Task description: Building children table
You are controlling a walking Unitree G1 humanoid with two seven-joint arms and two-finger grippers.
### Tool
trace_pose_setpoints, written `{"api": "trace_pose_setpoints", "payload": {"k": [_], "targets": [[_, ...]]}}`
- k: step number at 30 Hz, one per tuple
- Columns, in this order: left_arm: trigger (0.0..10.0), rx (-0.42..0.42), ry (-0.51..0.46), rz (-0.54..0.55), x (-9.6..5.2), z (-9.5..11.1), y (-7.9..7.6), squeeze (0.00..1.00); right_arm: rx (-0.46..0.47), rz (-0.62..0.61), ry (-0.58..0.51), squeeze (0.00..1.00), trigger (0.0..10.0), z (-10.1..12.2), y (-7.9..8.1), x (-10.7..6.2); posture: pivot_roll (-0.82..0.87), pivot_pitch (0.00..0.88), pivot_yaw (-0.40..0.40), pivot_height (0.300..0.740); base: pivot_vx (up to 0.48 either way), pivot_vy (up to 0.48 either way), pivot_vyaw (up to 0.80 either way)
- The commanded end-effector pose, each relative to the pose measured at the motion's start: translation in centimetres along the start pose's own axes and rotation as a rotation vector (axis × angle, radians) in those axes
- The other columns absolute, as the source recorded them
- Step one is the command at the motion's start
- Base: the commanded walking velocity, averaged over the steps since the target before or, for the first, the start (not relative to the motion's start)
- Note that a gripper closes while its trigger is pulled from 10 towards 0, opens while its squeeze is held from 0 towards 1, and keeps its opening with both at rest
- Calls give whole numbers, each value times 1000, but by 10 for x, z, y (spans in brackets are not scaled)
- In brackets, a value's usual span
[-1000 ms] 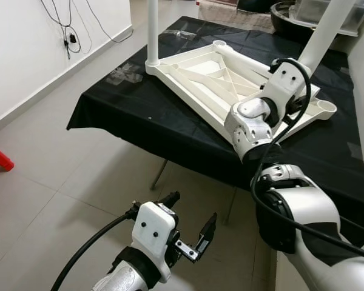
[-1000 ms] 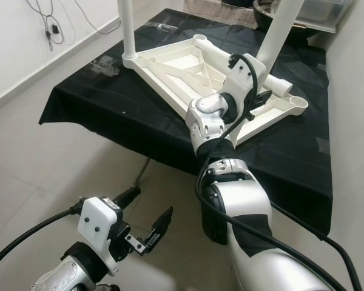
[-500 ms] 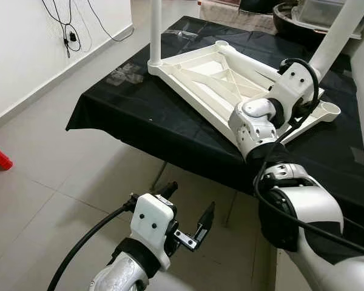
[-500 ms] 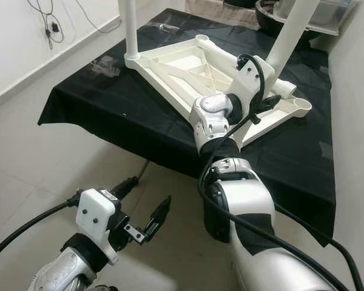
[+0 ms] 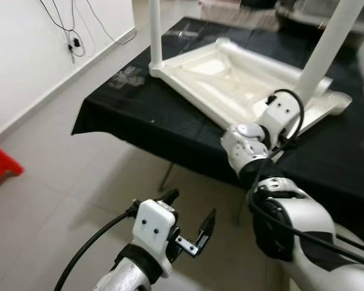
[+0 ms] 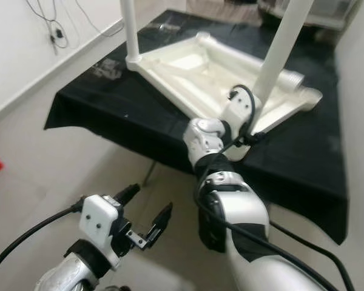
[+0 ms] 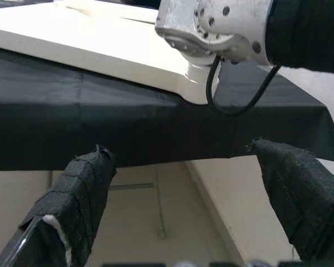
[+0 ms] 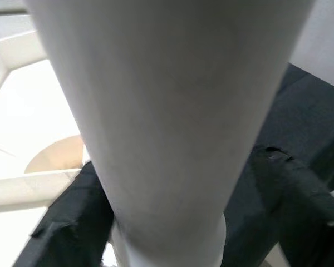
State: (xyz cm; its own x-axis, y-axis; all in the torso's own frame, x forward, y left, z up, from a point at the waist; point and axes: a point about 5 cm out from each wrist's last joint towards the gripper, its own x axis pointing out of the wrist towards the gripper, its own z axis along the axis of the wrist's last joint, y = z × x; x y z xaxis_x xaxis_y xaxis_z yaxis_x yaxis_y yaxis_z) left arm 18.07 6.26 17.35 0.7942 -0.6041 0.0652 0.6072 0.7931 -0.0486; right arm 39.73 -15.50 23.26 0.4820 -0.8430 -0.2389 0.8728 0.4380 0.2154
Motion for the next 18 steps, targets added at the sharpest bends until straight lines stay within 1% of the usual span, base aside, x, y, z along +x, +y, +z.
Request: {"api": "trace_pose_setpoints", "payload": {"k": [1, 3, 4, 5, 6, 9, 10, 11, 13, 14, 16, 17, 18], "targets": [[10000, -5, 20, -7, -2, -4, -1, 0, 27, -7, -1, 1000, 10000, 6, 0, 1, 137, 188, -25, 740, 0, 0, 0], [10000, -6, 21, -8, -2, -5, -1, 0, 28, 5, -5, 1000, 10000, 7, 2, -1, 137, 188, -25, 740, 0, 0, 0], [10000, -5, 22, -8, -2, -5, -1, 0, 33, 17, -8, 824, 10000, 7, 3, -2, 137, 188, -25, 740, 0, 0, 0], [10000, -5, 22, -8, -2, -5, -1, 0, 33, 17, -8, 824, 10000, 7, 3, -2, 137, 188, -25, 740, 0, 0, 0], [10000, -5, 22, -7, -2, -5, 0, 0, 44, 38, -8, 0, 10000, 8, 5, -3, 135, 189, -24, 740, 0, 0, 0], [10000, -5, 23, -6, -2, -6, 0, 0, 54, 58, 0, 0, 10000, 7, 6, -4, 135, 189, -24, 740, 0, 0, 0], [10000, -5, 23, -7, -2, -6, 0, 0, 35, 91, -9, 0, 10000, 5, 8, -6, 133, 188, -24, 740, 0, 0, 0], [10000, -5, 23, -7, -2, -6, 0, 0, 35, 91, -9, 0, 10000, 5, 8, -6, 133, 188, -24, 740, 0, 0, 0], [10000, -4, 23, -8, -2, -6, 0, 0, 1, 136, -11, 0, 10000, -2, 8, -10, 131, 188, -22, 740, 0, 0, 0], [10000, -4, 23, -8, -2, -6, 0, 0, -6, 145, -10, 0, 10000, -4, 9, -11, 131, 188, -22, 740, 0, 0, 0], [10000, -3, 24, -6, -2, -7, 1, 0, -19, 201, -8, 0, 10000, -9, 10, -15, 125, 187, -18, 740, 0, 0, 0], [10000, -3, 24, -6, -2, -7, 1, 0, -19, 201, -8, 0, 10000, -9, 10, -15, 125, 187, -18, 740, 0, 0, 0], [10000, -2, 25, -6, -2, -8, 2, 0, -37, 233, -10, 0, 10000, -13, 9, -17, 121, 187, -16, 740, 0, 0, 0]]}}
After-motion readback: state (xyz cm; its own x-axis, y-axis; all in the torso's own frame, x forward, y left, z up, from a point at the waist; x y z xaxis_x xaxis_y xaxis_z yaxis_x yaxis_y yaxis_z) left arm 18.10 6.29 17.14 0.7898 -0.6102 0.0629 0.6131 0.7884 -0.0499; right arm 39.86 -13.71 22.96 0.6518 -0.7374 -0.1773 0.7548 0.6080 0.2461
